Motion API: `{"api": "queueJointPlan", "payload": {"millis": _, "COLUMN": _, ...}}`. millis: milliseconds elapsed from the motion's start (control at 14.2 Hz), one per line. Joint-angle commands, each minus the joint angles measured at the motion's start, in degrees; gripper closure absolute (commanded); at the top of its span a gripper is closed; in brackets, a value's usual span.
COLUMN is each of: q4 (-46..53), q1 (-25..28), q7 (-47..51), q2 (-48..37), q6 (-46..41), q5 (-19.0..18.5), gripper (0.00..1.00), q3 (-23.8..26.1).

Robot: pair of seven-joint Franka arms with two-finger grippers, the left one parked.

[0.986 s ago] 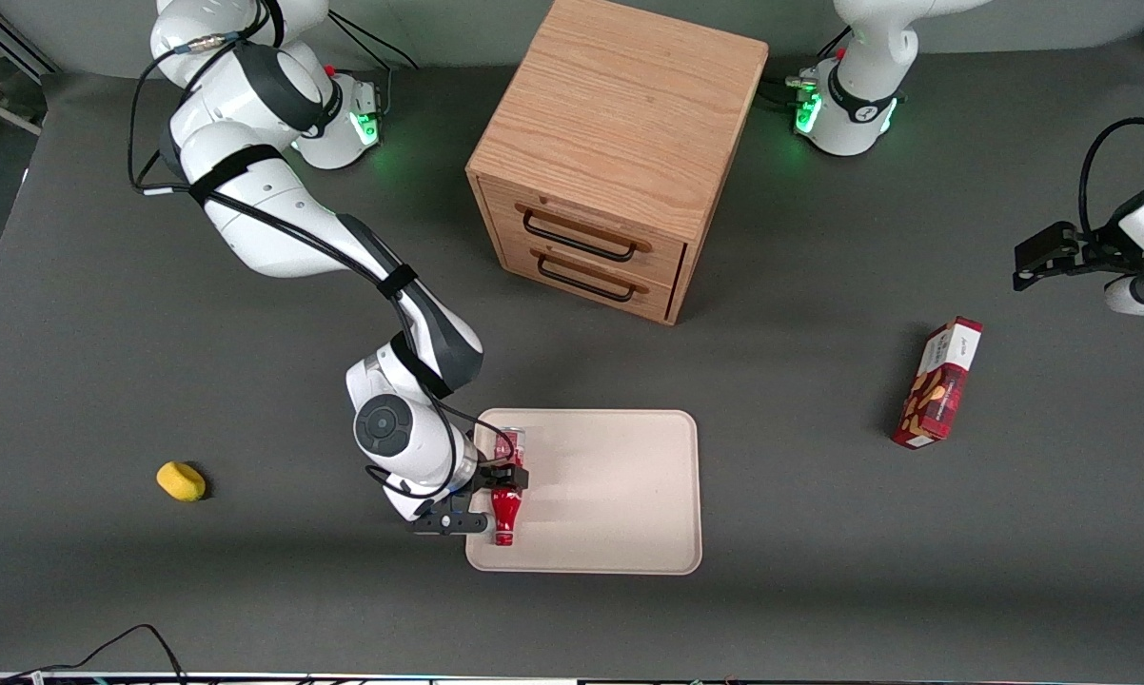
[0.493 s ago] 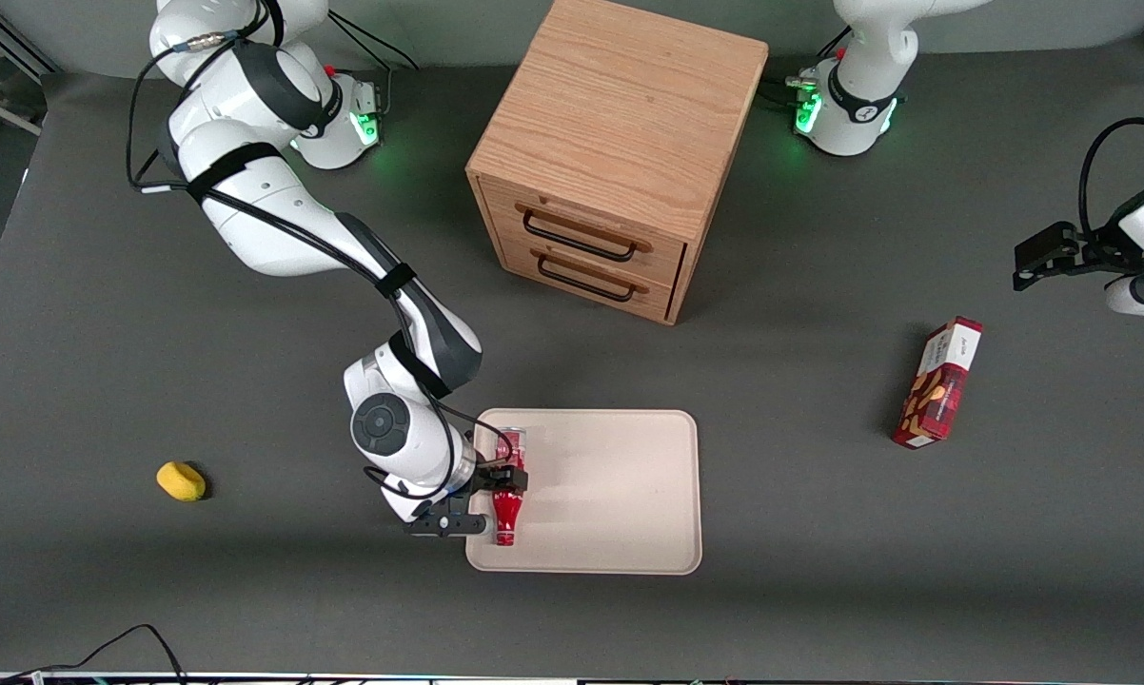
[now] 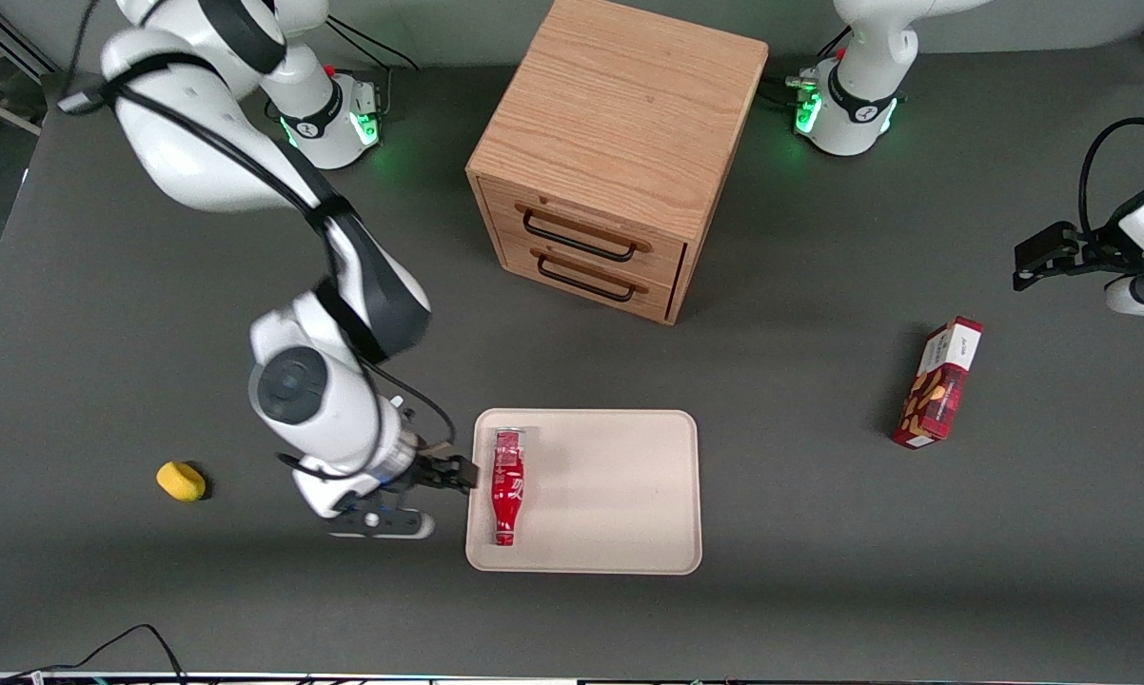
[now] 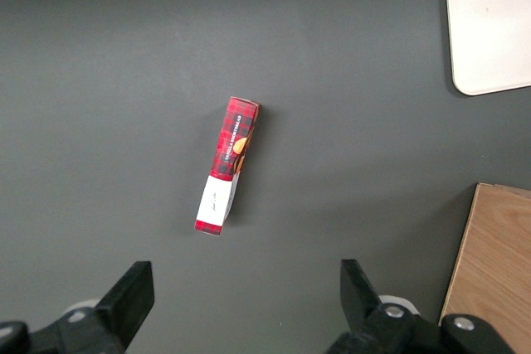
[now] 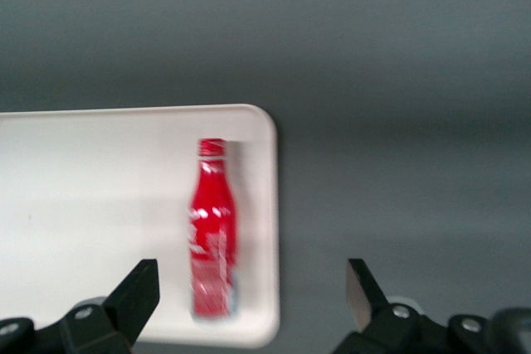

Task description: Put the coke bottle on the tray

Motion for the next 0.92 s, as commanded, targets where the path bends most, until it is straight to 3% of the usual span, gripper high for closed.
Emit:
{"api": "queueJointPlan", "payload": {"millis": 0, "q4": -5.86, "q1": -3.11, "q7": 1.29, "q2": -13.02, "q6": -11.37, "q5": 3.54, "gripper": 0.00, "q3": -0.67}}
{"api": "queueJointPlan", "payload": {"millis": 282, "q4": -5.94, "q1": -3.92, "q7": 0.77, "q2": -26.73, "q6": -29.04, "q5": 10.84, "gripper": 0.00, "q3": -10.58}}
{"api": "queueJointPlan", "payload": {"millis": 423, "q4": -6.81, "q1": -4.09, "q7": -2.91, "q2": -32.88, "q6": -37.22, "q5": 16.36, "gripper": 0.00, "q3": -15.85}}
{"api": "queueJointPlan", "payload": {"millis": 563, "q4": -15.21, "q1": -4.00, "q7": -3.54, "q2": -41.04, "q6": -37.61, "q5": 18.41, "gripper": 0.00, "q3": -19.91}}
{"api": "queueJointPlan", "payload": {"millis": 845, "q4": -33.59, "q1": -3.92, "q7": -3.72, "q2": -54.69, "q6": -30.07, "q5": 18.50, "gripper": 0.00, "q3": -20.18}}
